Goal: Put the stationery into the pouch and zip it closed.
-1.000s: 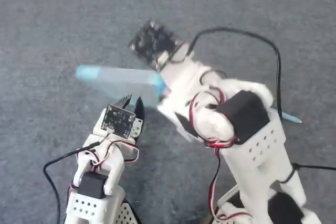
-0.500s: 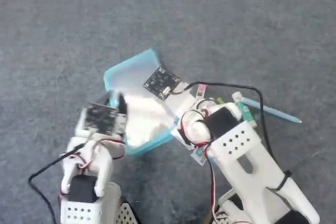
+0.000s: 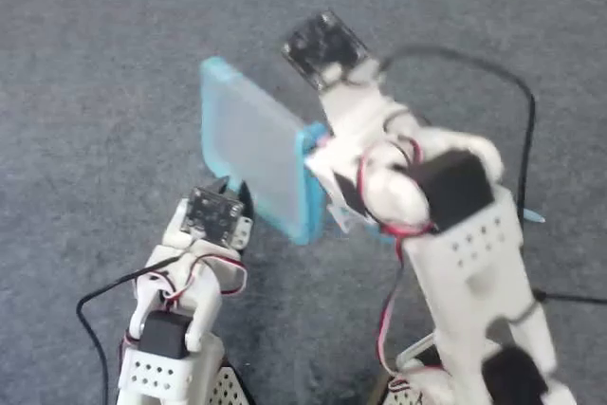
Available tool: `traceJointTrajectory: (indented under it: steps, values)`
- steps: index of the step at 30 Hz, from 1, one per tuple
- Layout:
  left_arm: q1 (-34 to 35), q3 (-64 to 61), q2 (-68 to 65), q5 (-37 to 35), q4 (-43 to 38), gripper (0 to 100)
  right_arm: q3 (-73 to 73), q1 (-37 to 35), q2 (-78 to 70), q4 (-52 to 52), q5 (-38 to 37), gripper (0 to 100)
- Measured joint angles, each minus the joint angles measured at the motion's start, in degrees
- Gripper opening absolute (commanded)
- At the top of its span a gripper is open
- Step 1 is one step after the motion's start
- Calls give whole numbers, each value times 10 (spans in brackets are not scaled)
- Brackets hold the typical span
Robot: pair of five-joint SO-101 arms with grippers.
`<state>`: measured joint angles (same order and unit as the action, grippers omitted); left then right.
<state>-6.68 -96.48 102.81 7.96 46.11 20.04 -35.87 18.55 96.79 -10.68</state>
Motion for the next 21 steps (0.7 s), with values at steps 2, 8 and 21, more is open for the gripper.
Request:
traceJointTrajectory:
  steps: [2,8,21]
  values:
    - [-27,0,0,-3,0,73,44,-29,-35,21,2,8]
    - [-23,5,0,-21,1,73,22,-136,-47,36,-20,8]
    - [85,30,0,-47,3,73,-542,-102,139,-271,-47,8]
